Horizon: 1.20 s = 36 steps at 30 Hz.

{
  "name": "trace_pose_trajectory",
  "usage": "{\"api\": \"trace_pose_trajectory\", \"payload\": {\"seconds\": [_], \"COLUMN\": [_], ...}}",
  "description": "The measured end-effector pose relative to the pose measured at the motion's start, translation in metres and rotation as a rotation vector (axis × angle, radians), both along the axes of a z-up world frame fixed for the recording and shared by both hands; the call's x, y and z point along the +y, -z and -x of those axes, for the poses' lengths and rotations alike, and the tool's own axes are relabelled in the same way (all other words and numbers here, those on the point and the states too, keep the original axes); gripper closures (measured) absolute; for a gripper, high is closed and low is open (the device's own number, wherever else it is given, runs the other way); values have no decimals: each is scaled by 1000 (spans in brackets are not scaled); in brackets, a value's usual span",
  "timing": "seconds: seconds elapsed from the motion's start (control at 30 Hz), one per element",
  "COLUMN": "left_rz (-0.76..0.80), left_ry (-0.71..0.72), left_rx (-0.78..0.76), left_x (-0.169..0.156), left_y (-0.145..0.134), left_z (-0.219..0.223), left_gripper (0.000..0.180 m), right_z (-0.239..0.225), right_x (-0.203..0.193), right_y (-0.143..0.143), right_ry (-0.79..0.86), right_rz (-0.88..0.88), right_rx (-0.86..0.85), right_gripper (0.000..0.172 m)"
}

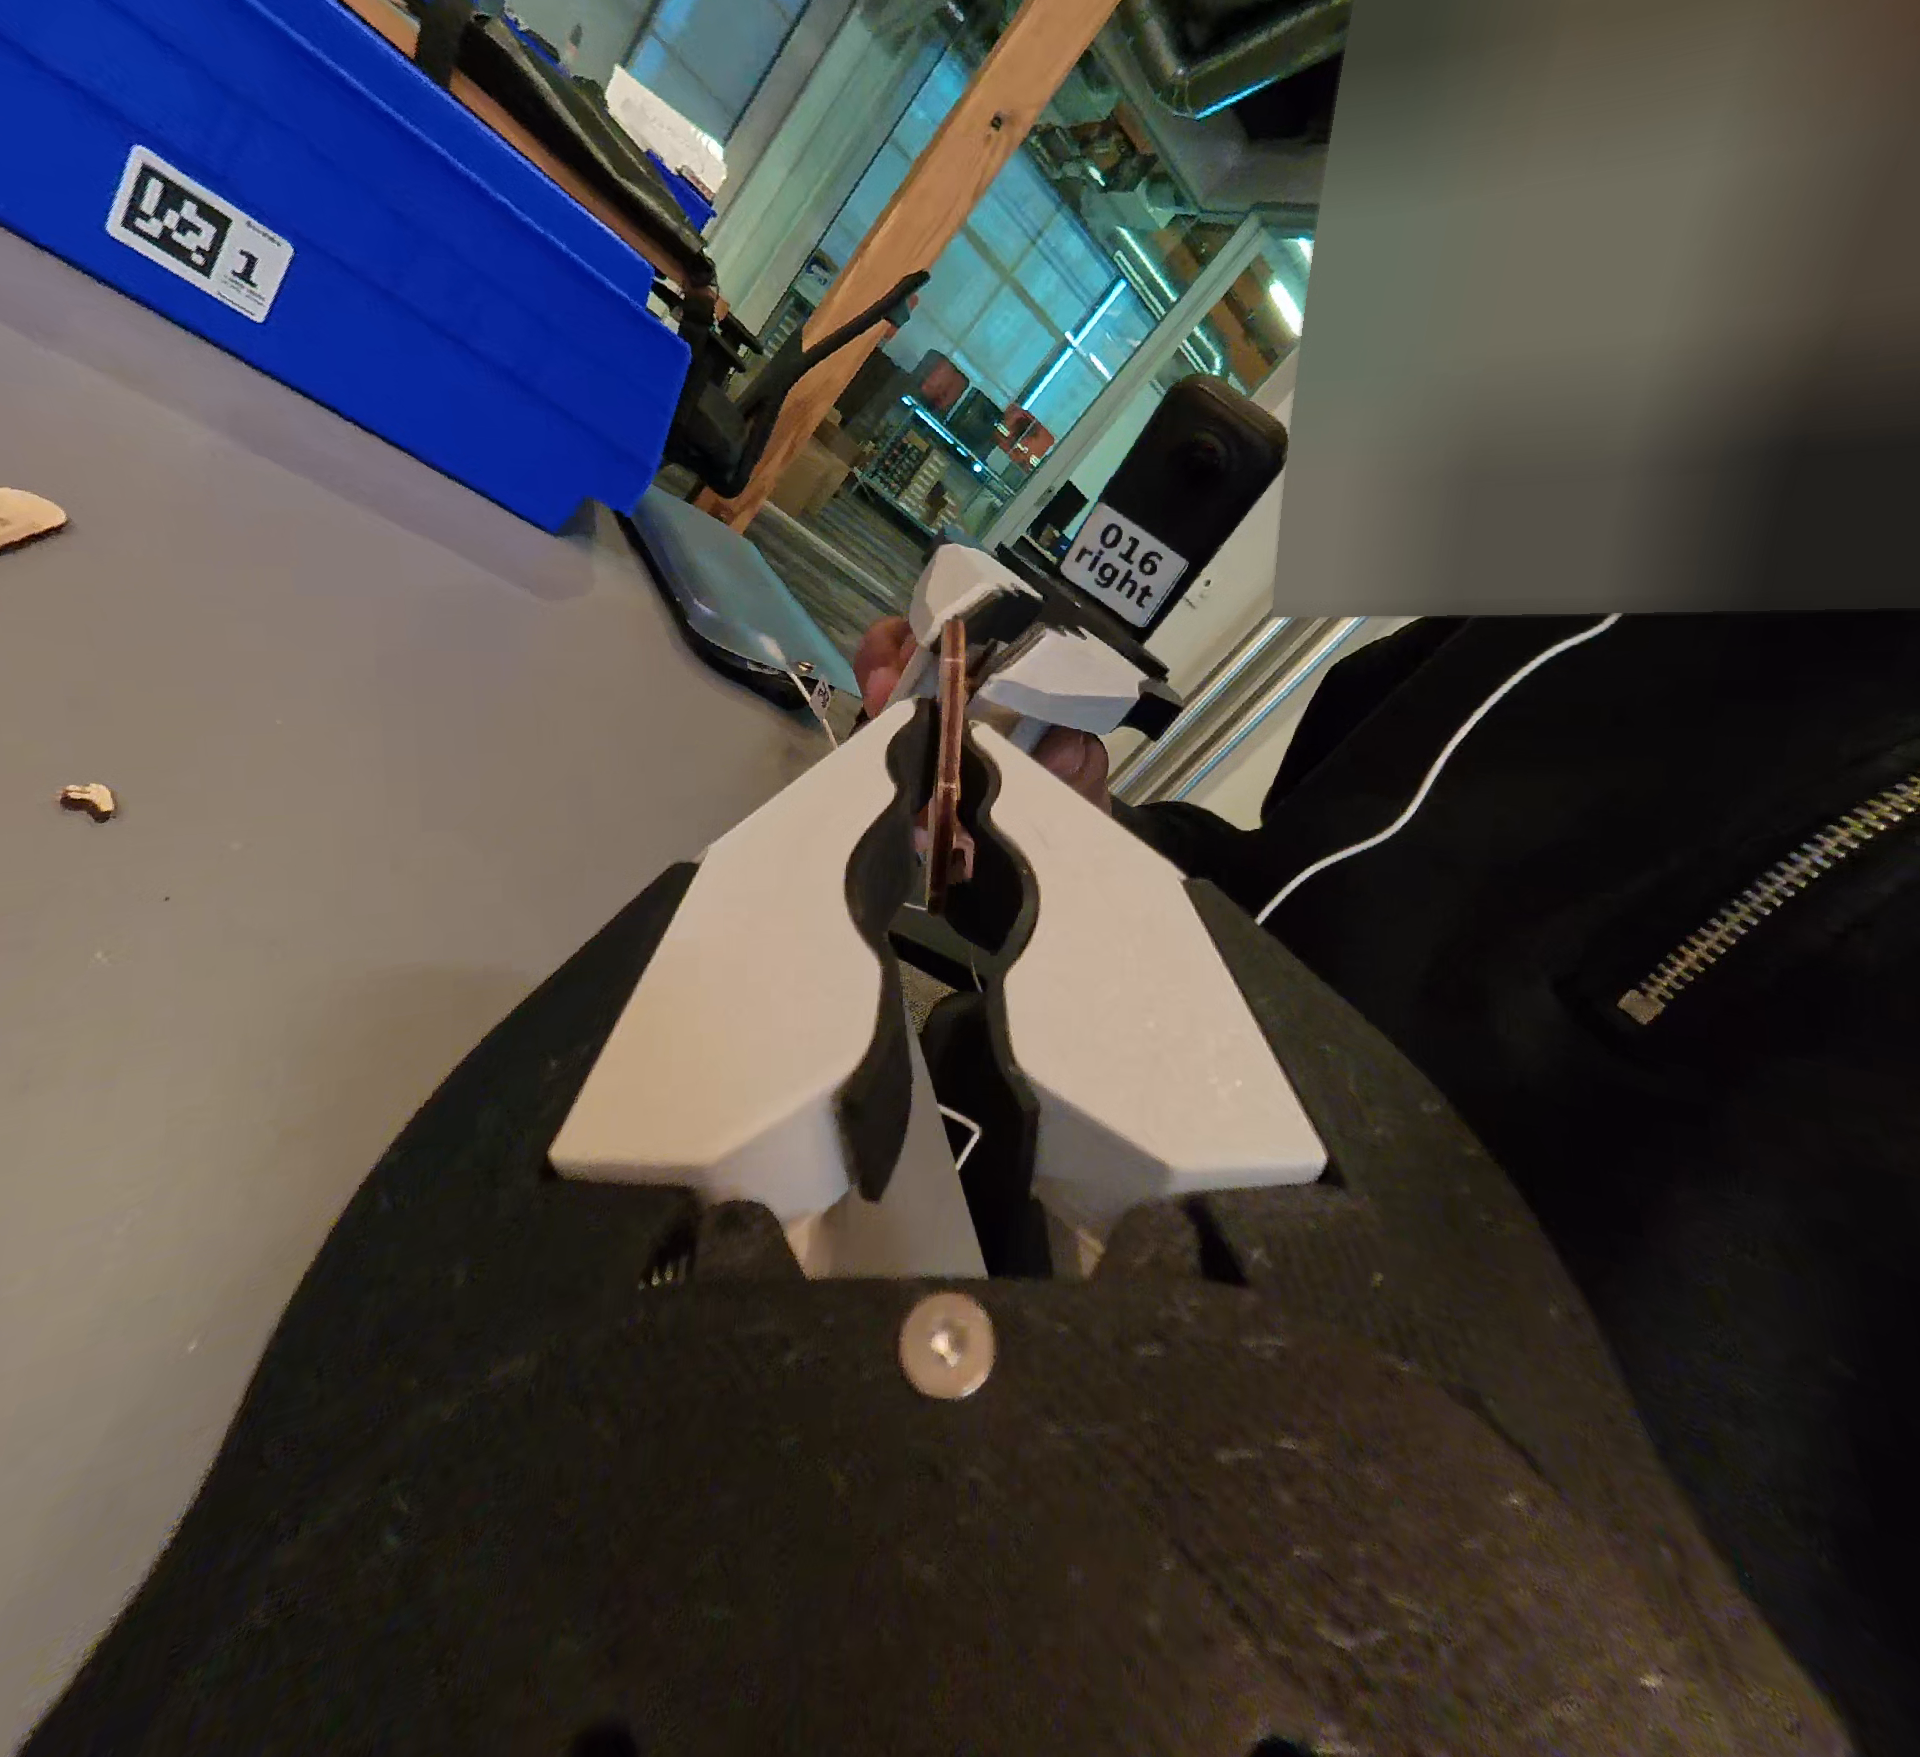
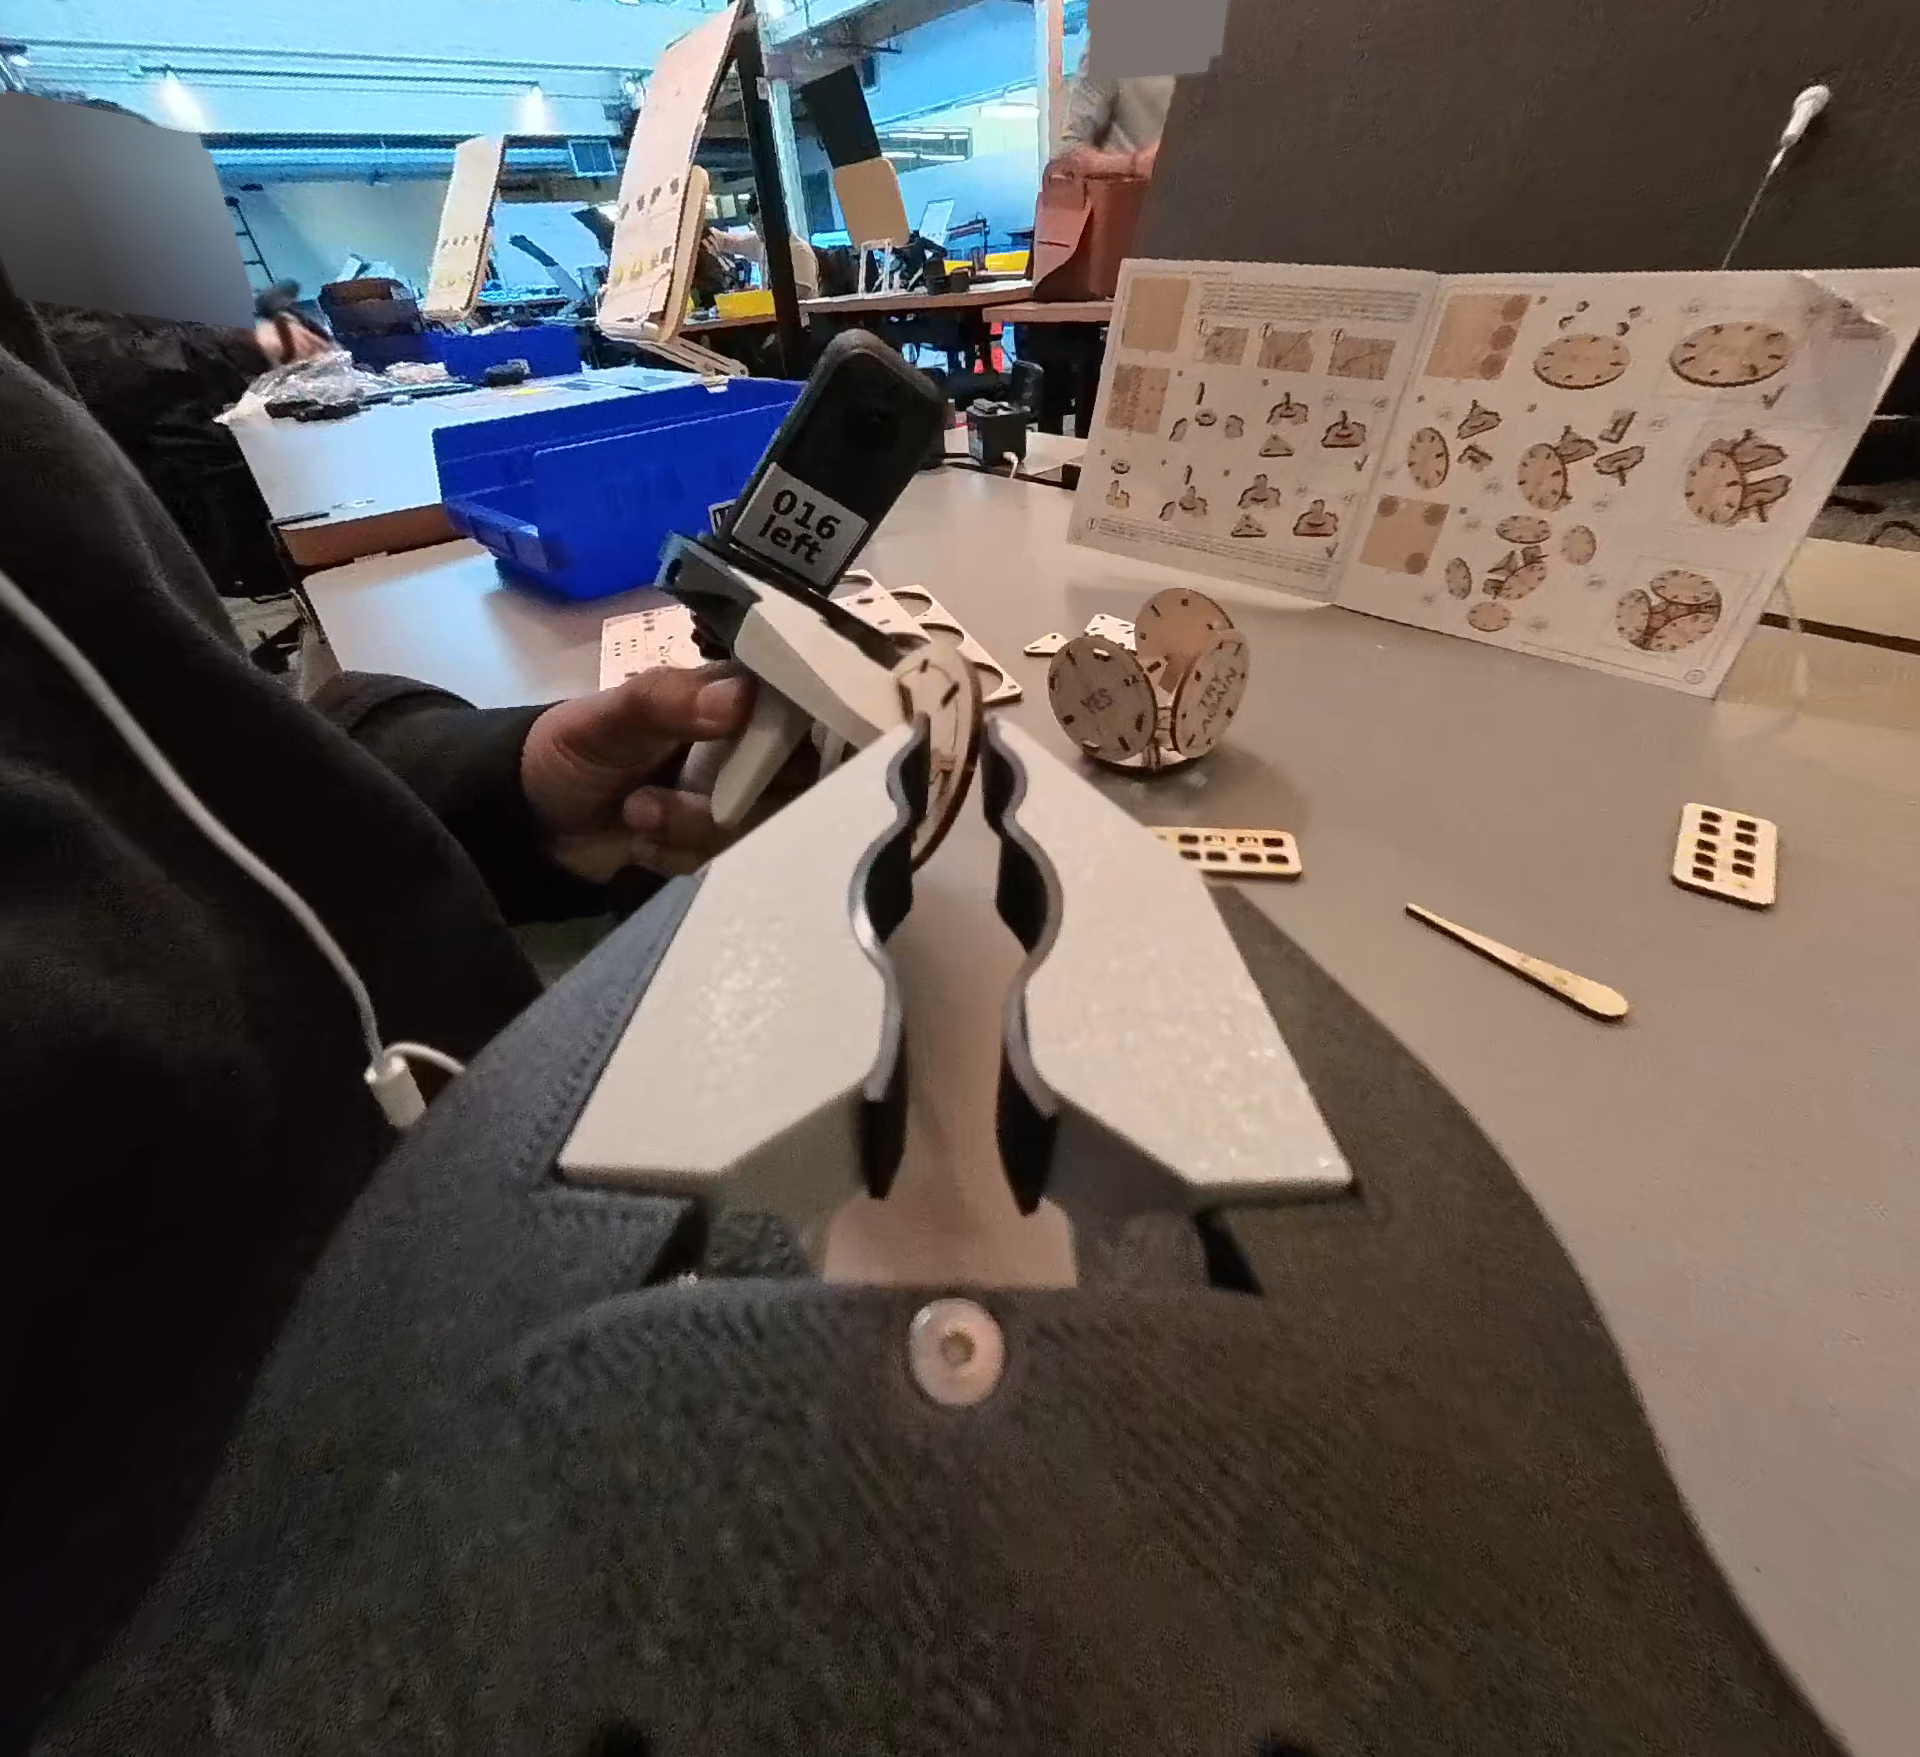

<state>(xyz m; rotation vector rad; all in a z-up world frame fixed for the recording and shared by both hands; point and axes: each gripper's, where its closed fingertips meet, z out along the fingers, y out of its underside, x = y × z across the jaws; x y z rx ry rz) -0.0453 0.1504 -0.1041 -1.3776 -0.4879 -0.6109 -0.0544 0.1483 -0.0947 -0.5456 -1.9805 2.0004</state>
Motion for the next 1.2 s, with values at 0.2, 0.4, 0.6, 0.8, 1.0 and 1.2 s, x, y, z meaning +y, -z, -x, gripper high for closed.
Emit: {"api": "trace_pose_trajectory", "payload": {"seconds": [0.2,0.4,0.6,0.8,1.0,1.2], "left_rz": [156,190,177,168,177,205], "left_ry": [-82,-103,-115,-104,-101,-112], "left_rx": [-95,-123,-119,-115,-112,-119], "left_x": [4,8,6,7,7,8], "left_y": [31,37,35,33,34,38], "left_z": [16,19,19,18,17,19], "left_gripper": [180,180,180,180,180,180], "right_z": [15,17,18,16,15,17], "right_x": [15,9,9,9,10,11], "right_y": [22,46,46,44,45,51], "right_ry": [76,101,115,88,63,49], "right_rz": [-100,-235,-250,-199,-186,-198], "right_rx": [-70,-132,-107,-170,-210,-258], "right_gripper": [142,154,163,164,165,162]}}
